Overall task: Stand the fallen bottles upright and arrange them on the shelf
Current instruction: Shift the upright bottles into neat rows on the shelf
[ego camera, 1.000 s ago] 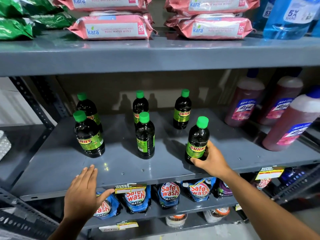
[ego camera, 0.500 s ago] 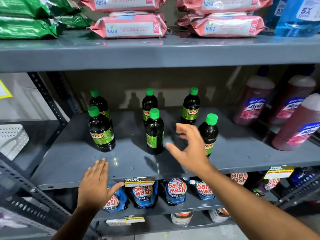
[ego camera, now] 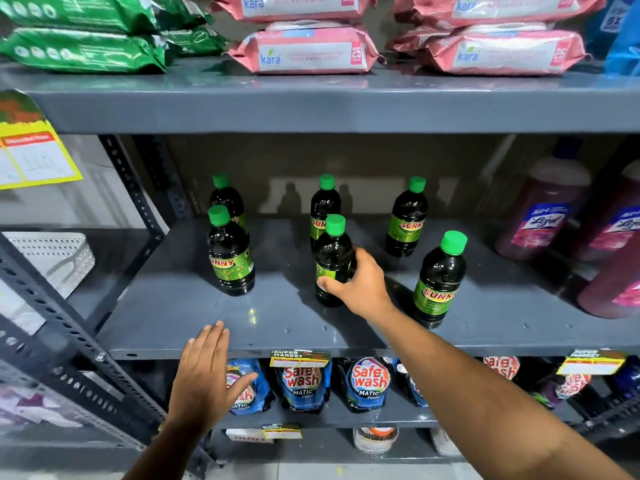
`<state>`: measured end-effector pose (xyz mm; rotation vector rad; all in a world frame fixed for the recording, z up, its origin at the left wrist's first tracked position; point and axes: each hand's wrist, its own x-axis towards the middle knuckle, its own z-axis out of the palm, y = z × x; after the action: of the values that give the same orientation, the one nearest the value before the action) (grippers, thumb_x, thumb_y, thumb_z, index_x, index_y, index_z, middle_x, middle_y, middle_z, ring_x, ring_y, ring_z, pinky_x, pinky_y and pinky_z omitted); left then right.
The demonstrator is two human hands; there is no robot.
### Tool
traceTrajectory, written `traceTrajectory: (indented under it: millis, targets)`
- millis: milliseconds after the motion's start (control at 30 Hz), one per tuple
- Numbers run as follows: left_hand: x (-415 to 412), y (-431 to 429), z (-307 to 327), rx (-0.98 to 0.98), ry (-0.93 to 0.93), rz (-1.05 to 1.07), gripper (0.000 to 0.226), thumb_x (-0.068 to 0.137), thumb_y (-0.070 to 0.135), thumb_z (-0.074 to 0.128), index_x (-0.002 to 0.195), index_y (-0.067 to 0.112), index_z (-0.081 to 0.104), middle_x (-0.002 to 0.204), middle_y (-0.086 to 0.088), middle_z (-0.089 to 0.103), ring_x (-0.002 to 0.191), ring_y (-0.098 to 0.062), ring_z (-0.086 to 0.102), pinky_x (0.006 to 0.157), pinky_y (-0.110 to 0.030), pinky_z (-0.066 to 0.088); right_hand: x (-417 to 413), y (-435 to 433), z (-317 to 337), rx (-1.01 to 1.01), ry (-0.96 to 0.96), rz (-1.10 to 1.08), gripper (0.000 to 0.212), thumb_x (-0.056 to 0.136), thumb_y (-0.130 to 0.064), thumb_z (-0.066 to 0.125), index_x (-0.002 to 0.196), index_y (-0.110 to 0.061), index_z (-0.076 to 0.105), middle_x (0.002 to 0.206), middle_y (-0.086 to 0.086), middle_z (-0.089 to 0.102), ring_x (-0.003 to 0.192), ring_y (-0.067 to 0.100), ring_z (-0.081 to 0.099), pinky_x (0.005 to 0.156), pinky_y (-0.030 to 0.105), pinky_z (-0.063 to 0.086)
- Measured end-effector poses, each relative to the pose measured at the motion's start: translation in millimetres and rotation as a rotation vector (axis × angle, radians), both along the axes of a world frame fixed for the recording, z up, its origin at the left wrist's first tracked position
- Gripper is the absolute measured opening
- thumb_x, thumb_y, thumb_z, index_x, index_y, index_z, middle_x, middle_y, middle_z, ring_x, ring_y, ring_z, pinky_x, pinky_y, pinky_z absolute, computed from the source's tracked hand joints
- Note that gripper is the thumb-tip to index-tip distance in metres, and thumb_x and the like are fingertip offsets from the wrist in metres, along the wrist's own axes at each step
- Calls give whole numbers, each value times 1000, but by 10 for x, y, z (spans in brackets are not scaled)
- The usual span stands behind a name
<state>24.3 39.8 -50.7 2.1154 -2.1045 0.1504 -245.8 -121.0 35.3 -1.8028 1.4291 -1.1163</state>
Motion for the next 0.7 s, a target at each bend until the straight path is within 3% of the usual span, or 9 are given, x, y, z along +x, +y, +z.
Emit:
traceTrajectory:
  millis: [100, 167, 267, 433, 600, 700]
  targets:
    - [-15, 3, 5, -2, 23, 7, 90, 81, 68, 45, 132, -6, 51, 139, -24, 52, 127, -42, 51, 104, -56, 38, -43, -30, -15, 58, -26, 40, 50, 51, -44, 78, 93, -48, 51, 93, -27, 60, 89, -12, 58, 74, 11, 43]
    - [-29, 0, 8, -6, 30, 12, 89, 81, 67, 45, 132, -6, 51, 139, -24, 52, 127, -42, 51, 104, -55, 38, -65, -42, -16, 98, -28, 63, 58, 49, -41, 75, 100, -45, 49, 93, -26, 60, 85, -18, 56, 66, 5, 40]
    - [-37, -4, 0, -16, 37, 14, 89, 81, 67, 45, 131, -6, 51, 139, -25, 52, 127, -42, 51, 104, -54, 38, -57, -27, -22, 139, -44, 102, 67, 49, -42, 72, 111, -37, 46, 98, -20, 61, 86, -13, 59, 68, 11, 43]
    - [-26, 1, -3, -2, 29, 8, 92, 80, 69, 45, 132, -6, 51, 140, -24, 52, 127, -41, 51, 105, -54, 37, -27, 46, -110, -12, 48, 66, 84, 53, -48, 85, 125, -24, 48, 110, -7, 45, 109, 8, 46, 93, 20, 40]
    - [-30, 6, -10, -2, 31, 5, 93, 79, 70, 45, 133, -5, 50, 140, -24, 51, 128, -40, 50, 106, -53, 36, -113, 42, -150, 59, -36, 113, 76, 59, -29, 80, 127, -26, 46, 111, -11, 61, 101, 2, 60, 89, 33, 53]
    - [-32, -7, -9, 2, 34, -1, 95, 78, 71, 46, 134, -5, 49, 142, -24, 50, 129, -41, 49, 107, -53, 36, -89, 52, -178, 14, 8, 105, 77, 59, -39, 83, 126, -28, 46, 115, -7, 53, 105, 2, 50, 89, 19, 43]
